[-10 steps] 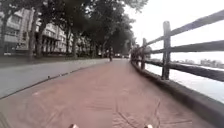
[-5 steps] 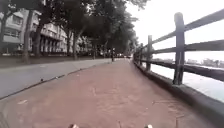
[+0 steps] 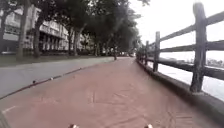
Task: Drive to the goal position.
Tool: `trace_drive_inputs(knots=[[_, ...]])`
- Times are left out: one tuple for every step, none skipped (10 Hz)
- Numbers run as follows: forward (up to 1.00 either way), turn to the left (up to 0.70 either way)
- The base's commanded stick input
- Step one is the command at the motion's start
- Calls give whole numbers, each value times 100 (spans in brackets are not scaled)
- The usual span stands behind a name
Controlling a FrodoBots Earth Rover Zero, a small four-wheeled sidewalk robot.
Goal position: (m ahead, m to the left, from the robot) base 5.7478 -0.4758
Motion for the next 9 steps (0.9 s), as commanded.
trace_drive_inputs(knots=[[85, 0], [85, 0], [85, 0], [85, 0], [85, 0], [85, 0], [85, 0], [85, 0], [85, 0]])
